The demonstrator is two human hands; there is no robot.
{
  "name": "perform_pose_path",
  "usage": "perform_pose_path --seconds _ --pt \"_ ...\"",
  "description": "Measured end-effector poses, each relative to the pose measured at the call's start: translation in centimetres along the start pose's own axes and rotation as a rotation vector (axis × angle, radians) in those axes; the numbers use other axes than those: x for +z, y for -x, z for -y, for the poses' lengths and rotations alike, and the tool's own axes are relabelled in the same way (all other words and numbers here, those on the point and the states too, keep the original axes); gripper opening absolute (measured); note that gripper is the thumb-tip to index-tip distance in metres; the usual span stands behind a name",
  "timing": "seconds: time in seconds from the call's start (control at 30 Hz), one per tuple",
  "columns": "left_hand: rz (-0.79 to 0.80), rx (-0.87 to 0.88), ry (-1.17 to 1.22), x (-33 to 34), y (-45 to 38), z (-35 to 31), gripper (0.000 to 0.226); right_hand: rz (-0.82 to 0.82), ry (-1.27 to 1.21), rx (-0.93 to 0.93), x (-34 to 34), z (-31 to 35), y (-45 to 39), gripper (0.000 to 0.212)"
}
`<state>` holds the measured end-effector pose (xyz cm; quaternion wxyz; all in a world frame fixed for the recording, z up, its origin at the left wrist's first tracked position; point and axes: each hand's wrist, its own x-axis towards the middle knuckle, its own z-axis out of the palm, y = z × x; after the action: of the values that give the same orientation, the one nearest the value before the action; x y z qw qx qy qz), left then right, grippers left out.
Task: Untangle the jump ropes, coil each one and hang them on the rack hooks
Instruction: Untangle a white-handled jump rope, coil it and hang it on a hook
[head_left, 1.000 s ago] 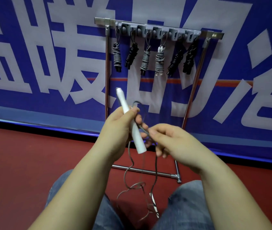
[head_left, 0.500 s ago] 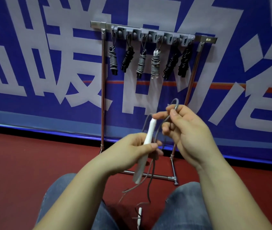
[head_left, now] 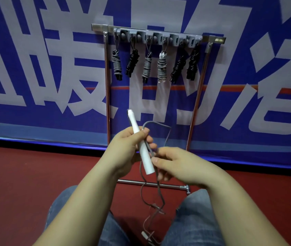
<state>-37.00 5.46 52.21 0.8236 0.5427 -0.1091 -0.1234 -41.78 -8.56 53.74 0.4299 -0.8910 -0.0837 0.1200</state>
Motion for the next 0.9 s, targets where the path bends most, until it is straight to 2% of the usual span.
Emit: perform_pose_path --seconds 0.07,0.17,0.27,0.43,0.53,0.63,0.73,0.83,0.9 --pt "-0.049 0.016 0.049 -0.1 -0.1 -0.2 0.009 0.018 0.098 0.017 0.1 -0.1 0.0 0.017" --pt "-0.07 0.064 0.065 -0.2 0.3 -0.5 0.011 -0.088 0.114 -0.016 0.2 -0.1 0.1 0.019" --pt "-0.013 0.094 -0.027 -0.6 0.6 -0.4 0.017 -0.275 -0.24 -0.099 -0.2 0.2 -0.1 0.022" --pt "0.234 0.038 -0.374 -0.1 1.5 0.5 0.018 -0.47 -1.016 -0.271 -1.8 1.4 0.2 0.025" --pt "0.319 0.015 -0.514 0.0 1.7 0.8 0.009 -0.526 -1.176 -0.314 -2.2 1.2 0.2 0.024" --pt "0.245 0.025 -0.484 0.0 1.5 0.9 0.009 -0.53 -1.108 -0.283 -2.3 0.7 0.3 0.021" --pt "0.081 0.026 -0.282 0.0 1.3 0.7 0.014 -0.431 -0.943 -0.165 -2.1 0.1 0.4 0.016" --pt "-0.038 -0.006 -0.026 -0.3 0.9 0.3 0.016 -0.208 -0.624 -0.024 -0.9 -0.3 0.4 0.022" --pt "-0.073 -0.012 0.086 -0.5 0.7 0.1 0.015 -0.067 -0.285 -0.006 0.2 -0.6 0.3 0.019"
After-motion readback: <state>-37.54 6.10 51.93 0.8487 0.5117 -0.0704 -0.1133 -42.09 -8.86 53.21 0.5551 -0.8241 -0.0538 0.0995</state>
